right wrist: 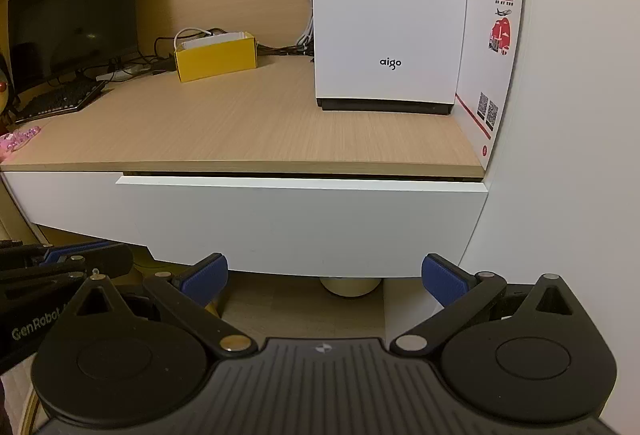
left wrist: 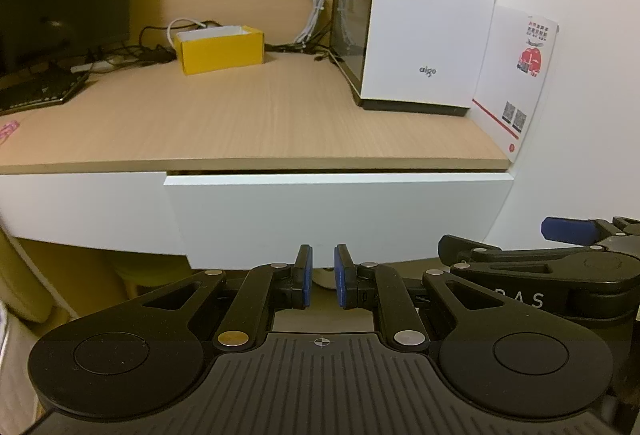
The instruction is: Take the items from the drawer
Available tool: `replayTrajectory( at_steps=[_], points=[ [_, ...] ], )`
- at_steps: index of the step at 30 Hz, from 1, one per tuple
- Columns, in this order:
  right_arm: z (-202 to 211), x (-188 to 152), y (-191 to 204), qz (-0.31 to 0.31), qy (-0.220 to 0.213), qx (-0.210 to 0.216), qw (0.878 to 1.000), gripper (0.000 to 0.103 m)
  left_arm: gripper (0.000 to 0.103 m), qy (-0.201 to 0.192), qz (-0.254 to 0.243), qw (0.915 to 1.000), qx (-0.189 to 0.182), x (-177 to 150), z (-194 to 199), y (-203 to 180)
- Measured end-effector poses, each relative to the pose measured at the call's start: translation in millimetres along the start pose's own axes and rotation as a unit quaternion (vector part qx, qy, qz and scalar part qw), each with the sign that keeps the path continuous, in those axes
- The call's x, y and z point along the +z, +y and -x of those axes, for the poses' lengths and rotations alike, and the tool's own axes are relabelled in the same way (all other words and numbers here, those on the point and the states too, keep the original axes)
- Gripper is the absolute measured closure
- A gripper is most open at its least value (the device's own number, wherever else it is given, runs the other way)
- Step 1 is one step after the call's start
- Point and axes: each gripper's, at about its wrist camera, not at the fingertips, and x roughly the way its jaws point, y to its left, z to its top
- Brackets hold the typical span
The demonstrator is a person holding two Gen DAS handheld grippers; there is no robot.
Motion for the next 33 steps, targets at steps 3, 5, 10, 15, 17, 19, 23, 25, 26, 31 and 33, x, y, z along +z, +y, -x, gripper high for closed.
replayTrajectory(
  at_steps=[3, 5, 10, 15, 17, 19, 23, 25, 26, 31, 33],
  points=[
    [0.9, -0.4, -0.1, -0.002, -0.001, -0.004, 1.000, 0.000, 0.089, 0.000, 0.000, 1.0000, -0.002, 0.3, -1.3, -0.5],
    [1.1, -0.2, -0.6, -0.004, -0.003, -0.006, 1.000, 0.000, 0.089, 0.001, 0.000, 1.0000, -0.004, -0.3, -2.7, -1.6],
    [0.2, -1.4, -1.4, -0.006, 0.000, -0.008, 1.000, 0.000, 0.089, 0.006, -0.001, 1.0000, -0.007, 0.0, -5.7, -3.3],
    [0.1, -0.2, -3.5, -0.009, 0.001, -0.012, 1.000, 0.000, 0.089, 0.005, -0.001, 0.9999, -0.009, 0.2, -6.2, -2.1],
    [-0.7, 0.1, -4.0, -0.012, 0.002, -0.015, 1.000, 0.000, 0.089, 0.007, -0.001, 0.9999, -0.011, -0.8, -6.5, -1.2],
    [-1.1, -0.2, -3.8, -0.016, 0.002, -0.019, 1.000, 0.000, 0.089, 0.007, 0.001, 0.9999, -0.008, -0.7, -6.6, -1.5],
    [-1.4, -0.6, -2.8, -0.016, 0.003, -0.020, 1.000, 0.000, 0.089, 0.007, 0.004, 1.0000, -0.005, -0.7, -6.8, -2.1],
    [-0.8, -1.3, -2.2, -0.017, 0.003, -0.020, 1.000, 0.000, 0.089, 0.008, 0.004, 0.9999, -0.005, -0.7, -7.2, -2.3],
    [-1.0, -1.4, -2.0, -0.016, 0.003, -0.020, 1.000, 0.000, 0.089, 0.009, 0.005, 0.9999, -0.004, -0.7, -7.5, -2.7],
    [-1.5, -2.4, -1.5, -0.019, 0.004, -0.022, 1.000, 0.000, 0.089, 0.010, 0.006, 0.9999, -0.004, -0.9, -7.7, -2.7],
    [-1.5, -2.7, -1.2, -0.019, 0.004, -0.022, 1.000, 0.000, 0.089, 0.010, 0.007, 0.9999, -0.004, -1.0, -7.7, -2.5]
  ],
)
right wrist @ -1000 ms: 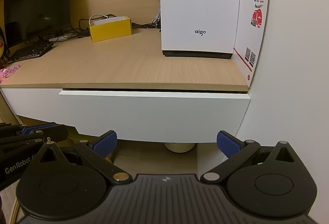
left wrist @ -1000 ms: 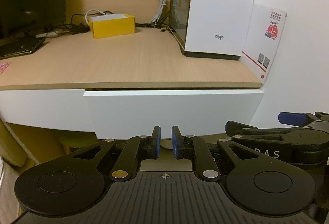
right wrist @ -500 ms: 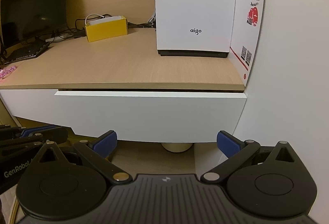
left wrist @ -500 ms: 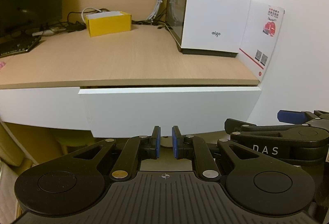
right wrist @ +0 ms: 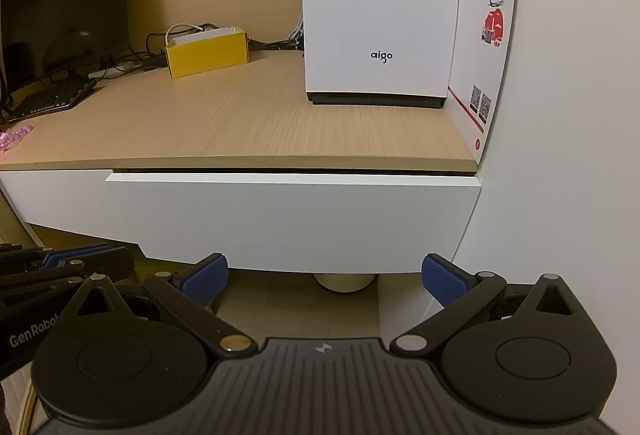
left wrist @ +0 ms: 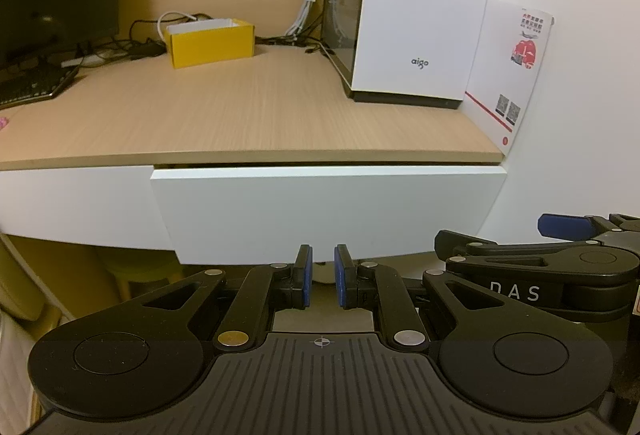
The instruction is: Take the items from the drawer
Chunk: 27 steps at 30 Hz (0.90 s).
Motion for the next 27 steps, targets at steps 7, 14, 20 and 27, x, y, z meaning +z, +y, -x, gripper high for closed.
replayTrajectory(
  at_steps=[7, 14, 20, 27],
  points=[
    [-0.3, -1.7, 0.7, -0.001, 0.001, -0.002, 1.000, 0.000, 0.089, -0.001, 0.009, 0.9999, 0.012, 0.3, -0.1, -0.6],
    [-1.5, -2.4, 0.3, -0.002, 0.002, -0.003, 1.000, 0.000, 0.089, 0.001, 0.011, 0.9999, 0.012, -0.1, -1.9, -0.9],
    [-2.6, -2.9, -0.4, -0.004, 0.004, -0.004, 1.000, 0.000, 0.089, 0.003, 0.013, 0.9999, 0.009, 0.6, -3.8, -0.2],
    [-5.5, -2.0, -1.4, -0.006, 0.008, -0.001, 1.000, 0.000, 0.089, 0.006, 0.014, 0.9999, 0.006, 0.7, -6.1, 1.7]
  ],
)
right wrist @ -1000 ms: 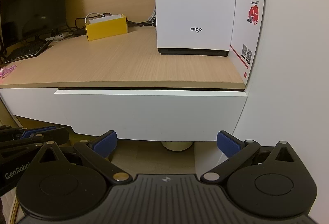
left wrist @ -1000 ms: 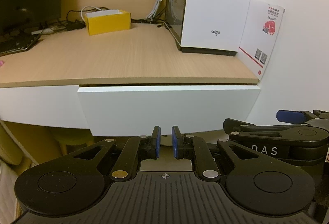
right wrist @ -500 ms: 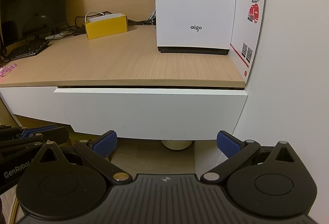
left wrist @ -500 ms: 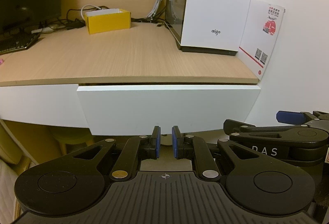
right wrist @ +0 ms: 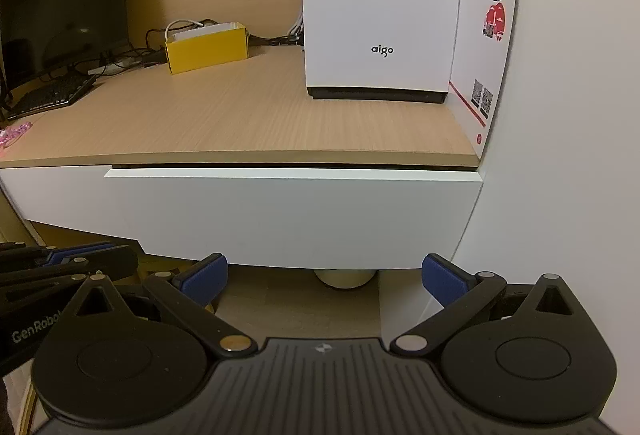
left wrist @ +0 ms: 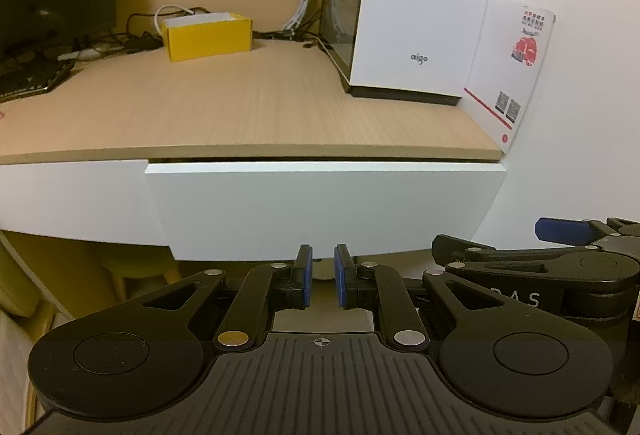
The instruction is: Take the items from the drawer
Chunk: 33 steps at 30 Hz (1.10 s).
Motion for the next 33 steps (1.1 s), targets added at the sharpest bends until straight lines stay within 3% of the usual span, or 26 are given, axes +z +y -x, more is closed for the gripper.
replayTrajectory(
  at_steps=[23, 27, 31, 33],
  points=[
    [-8, 1, 4, -0.023, 0.012, 0.001, 1.000, 0.000, 0.089, 0.024, -0.009, 0.9996, -0.012, 2, -18, 30],
    [-16, 6, 11, -0.024, 0.008, -0.003, 1.000, 0.000, 0.089, 0.016, 0.009, 0.9996, -0.022, 12, -24, 55],
    [-31, 19, 21, -0.044, 0.012, 0.003, 0.999, 0.000, 0.088, 0.000, 0.062, 0.9970, -0.047, 27, -32, 97],
    [-39, 25, 27, -0.050, 0.018, 0.002, 0.999, 0.000, 0.088, -0.012, 0.081, 0.9962, -0.029, 32, -36, 118]
  ],
)
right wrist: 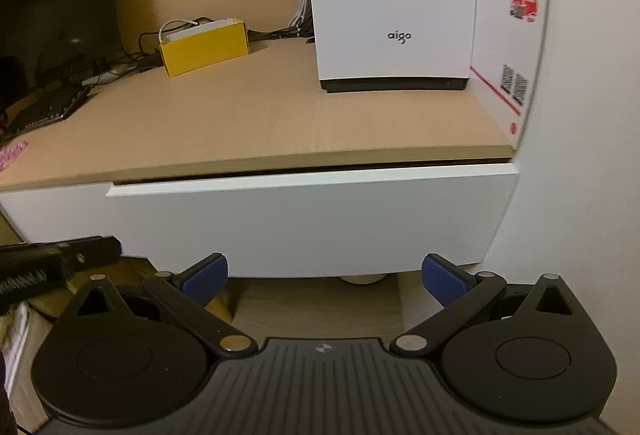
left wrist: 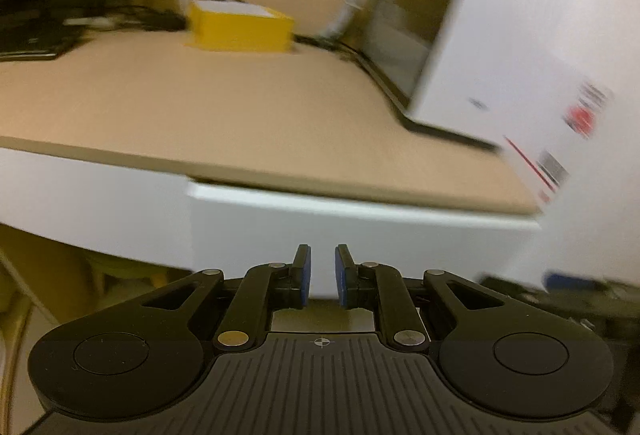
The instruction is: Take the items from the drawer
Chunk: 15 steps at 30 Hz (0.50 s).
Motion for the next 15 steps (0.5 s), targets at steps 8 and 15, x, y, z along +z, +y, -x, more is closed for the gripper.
replayTrajectory(
  at_steps=[8, 15],
  points=[
    [-7, 28, 21, 0.008, -0.031, -0.027, 0.999, 0.000, 0.088, 0.021, 0.040, 0.9978, 0.049, 30, -25, 65],
    [-36, 43, 25, 0.025, -0.003, -0.050, 0.998, 0.000, 0.088, 0.035, 0.086, 0.9957, 0.009, 47, -49, 95]
  ],
)
